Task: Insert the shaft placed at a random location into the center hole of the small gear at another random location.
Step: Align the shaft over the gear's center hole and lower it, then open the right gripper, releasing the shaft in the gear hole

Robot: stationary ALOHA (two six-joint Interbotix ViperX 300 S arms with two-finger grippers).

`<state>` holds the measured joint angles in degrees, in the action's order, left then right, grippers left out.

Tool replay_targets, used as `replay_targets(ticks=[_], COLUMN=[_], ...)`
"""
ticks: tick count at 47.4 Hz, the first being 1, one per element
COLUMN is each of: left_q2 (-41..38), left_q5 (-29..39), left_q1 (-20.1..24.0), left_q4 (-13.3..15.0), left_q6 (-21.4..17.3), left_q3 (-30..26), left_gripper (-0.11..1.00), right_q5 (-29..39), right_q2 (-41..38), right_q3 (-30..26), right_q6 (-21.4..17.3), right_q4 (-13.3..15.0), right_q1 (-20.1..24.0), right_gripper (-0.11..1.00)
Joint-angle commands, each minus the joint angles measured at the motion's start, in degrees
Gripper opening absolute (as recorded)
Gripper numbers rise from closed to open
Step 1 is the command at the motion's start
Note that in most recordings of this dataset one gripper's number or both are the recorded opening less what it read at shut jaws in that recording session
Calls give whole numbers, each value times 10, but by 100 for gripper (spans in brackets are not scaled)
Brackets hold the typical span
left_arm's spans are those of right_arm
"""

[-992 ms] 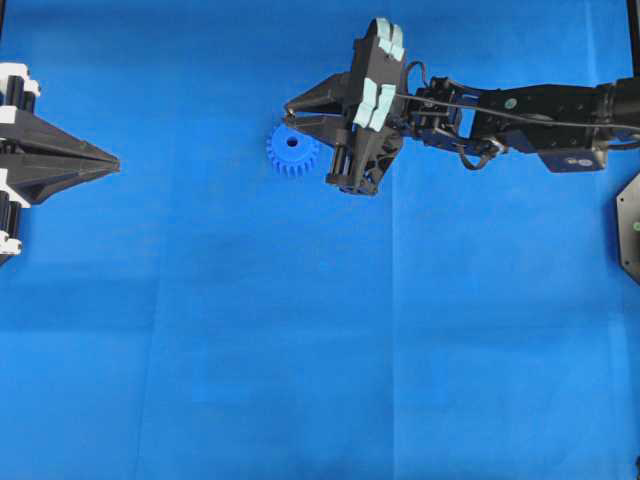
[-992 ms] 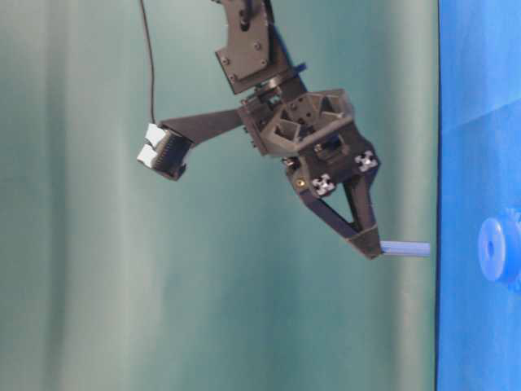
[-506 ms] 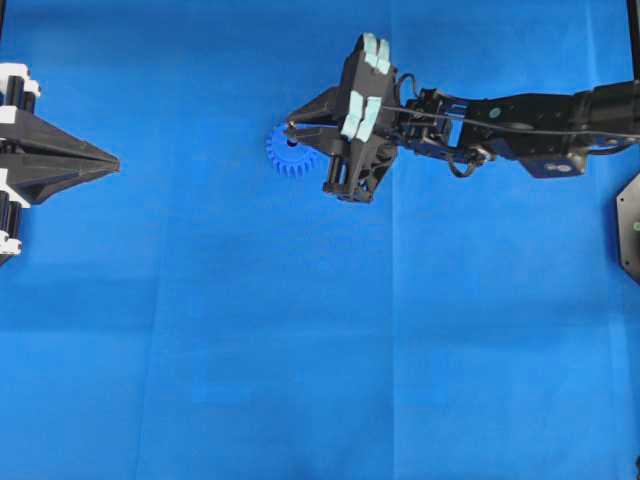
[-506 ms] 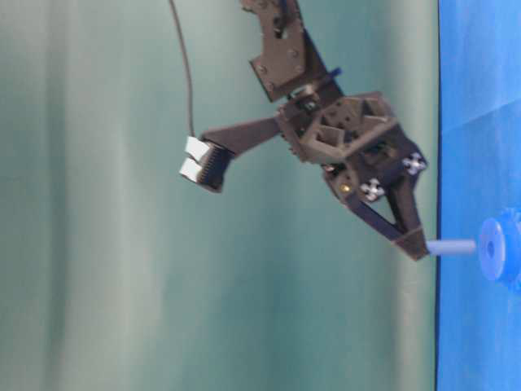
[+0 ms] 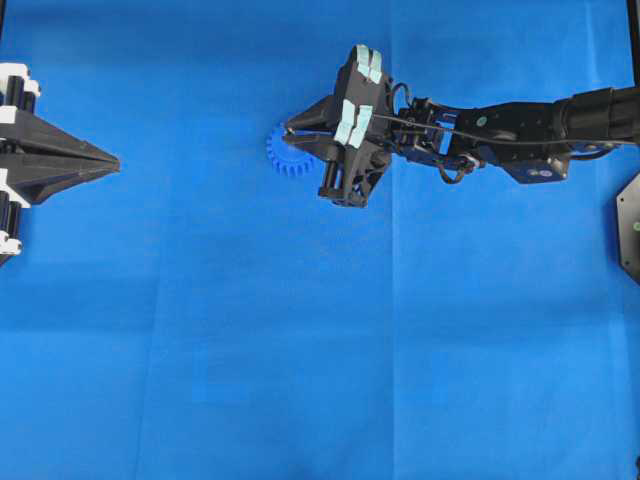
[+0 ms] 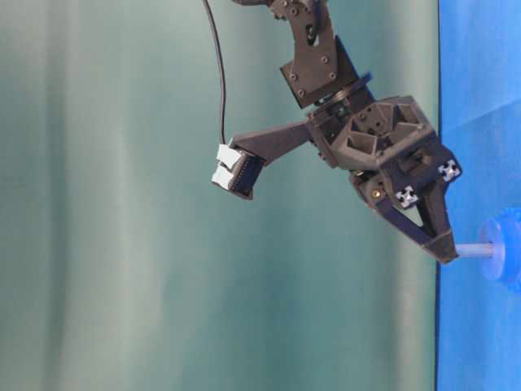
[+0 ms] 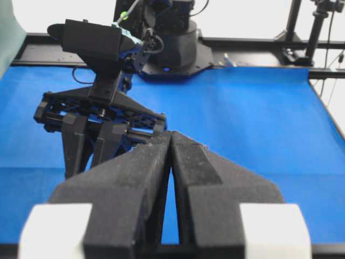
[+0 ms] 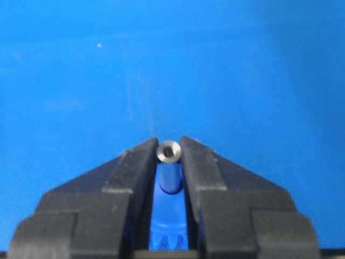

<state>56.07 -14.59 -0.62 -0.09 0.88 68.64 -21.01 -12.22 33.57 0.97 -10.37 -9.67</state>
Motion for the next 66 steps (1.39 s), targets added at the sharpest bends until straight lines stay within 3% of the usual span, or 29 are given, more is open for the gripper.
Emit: replay_targets(ticks=[1, 62, 66], left_q2=[-2, -2, -2], left_q5=[-3, -3, -3], left_q1=[1, 1, 1], left_q4=[0, -1, 0], left_q6=[0, 0, 0], left_q3=[-5, -5, -5], left_gripper=[0, 0, 0], right_q5=[-6, -7, -6], right_q2=[9, -27, -27], right_q3=[-5, -12, -13], right_q6=[-1, -6, -6], right_q4=[-1, -2, -2], right_q1=[1, 1, 1], right_gripper=[3, 4, 9])
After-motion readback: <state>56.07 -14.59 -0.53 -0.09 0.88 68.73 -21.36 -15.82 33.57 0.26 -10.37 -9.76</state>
